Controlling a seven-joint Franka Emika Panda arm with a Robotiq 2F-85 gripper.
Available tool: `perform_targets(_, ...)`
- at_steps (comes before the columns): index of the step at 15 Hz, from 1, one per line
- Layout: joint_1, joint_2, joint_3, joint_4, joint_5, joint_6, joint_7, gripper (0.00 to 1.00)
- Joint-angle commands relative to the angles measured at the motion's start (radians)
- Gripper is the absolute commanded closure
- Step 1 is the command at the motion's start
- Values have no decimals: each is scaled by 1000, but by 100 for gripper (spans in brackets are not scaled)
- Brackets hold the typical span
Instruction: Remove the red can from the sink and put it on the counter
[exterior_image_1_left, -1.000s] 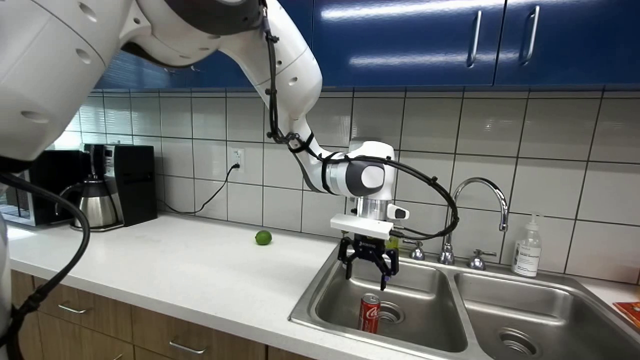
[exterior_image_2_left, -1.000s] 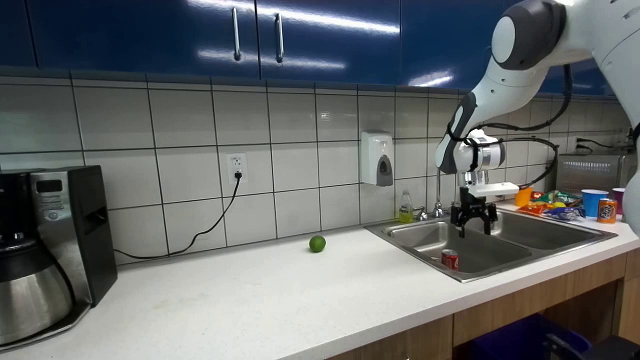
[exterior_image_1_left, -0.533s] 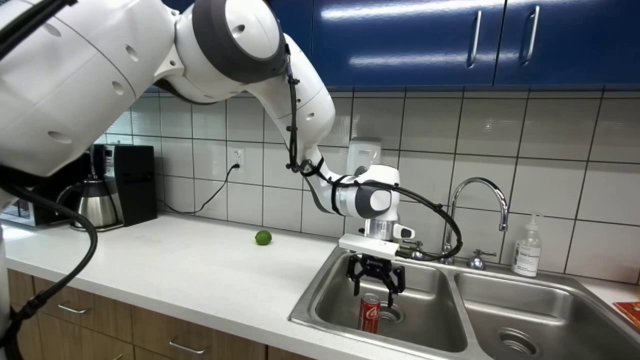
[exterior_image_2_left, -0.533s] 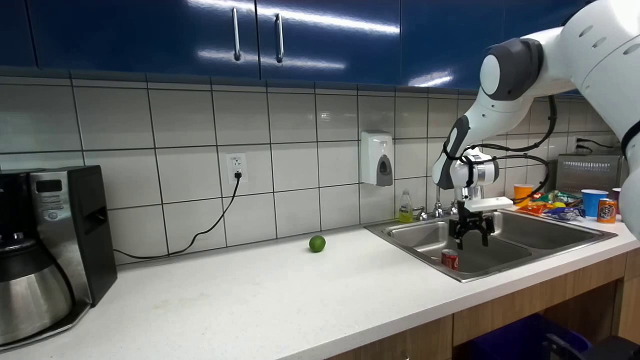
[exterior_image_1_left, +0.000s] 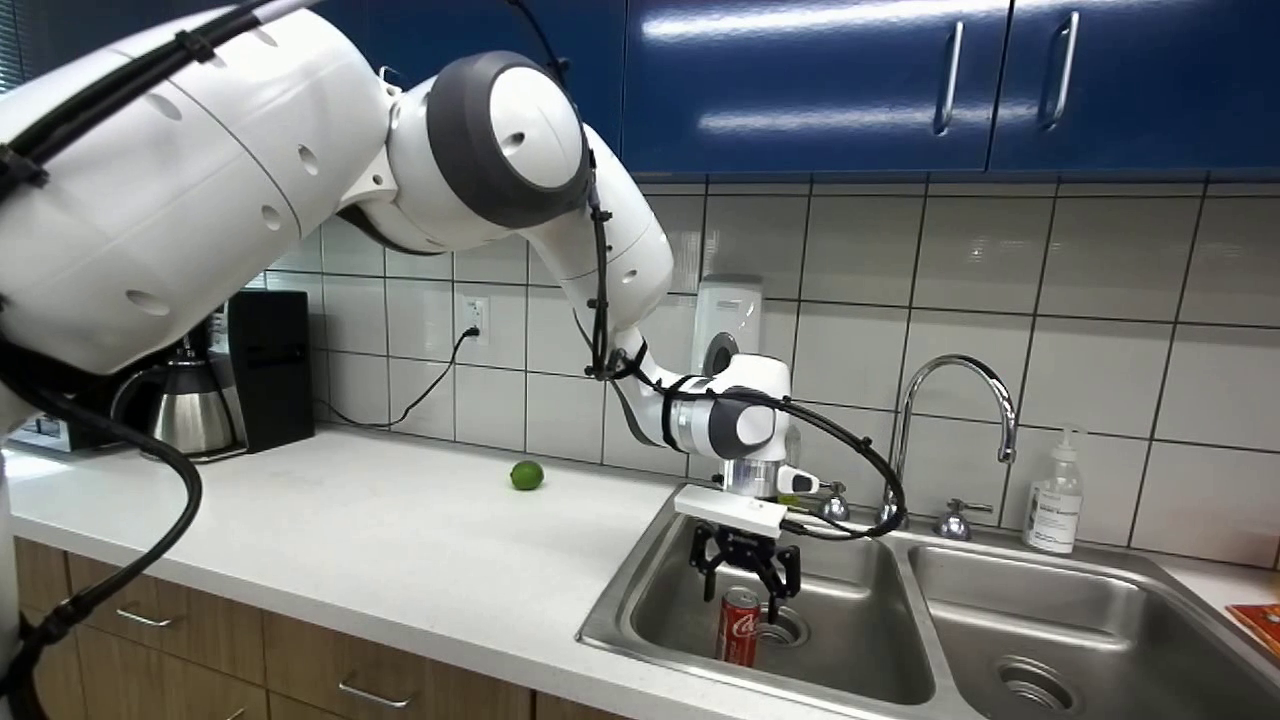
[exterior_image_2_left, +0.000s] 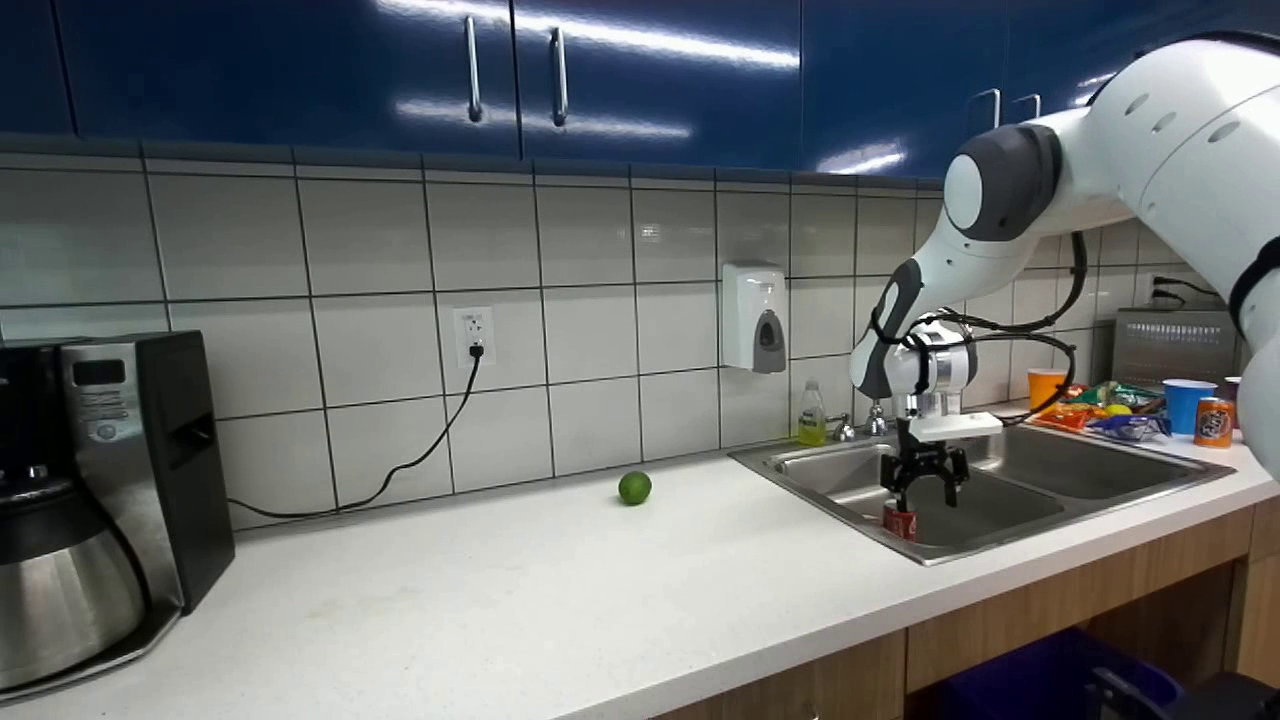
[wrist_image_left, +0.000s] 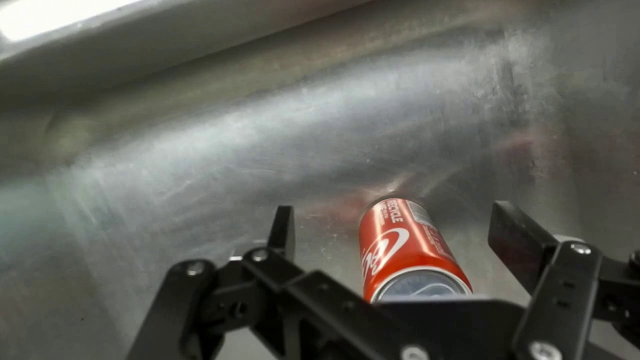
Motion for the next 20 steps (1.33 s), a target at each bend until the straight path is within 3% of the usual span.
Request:
perform_targets(1, -13, 56, 25, 76, -23, 3, 51, 0)
perform_targets(20, -6, 223, 20, 276, -39, -9, 125, 0)
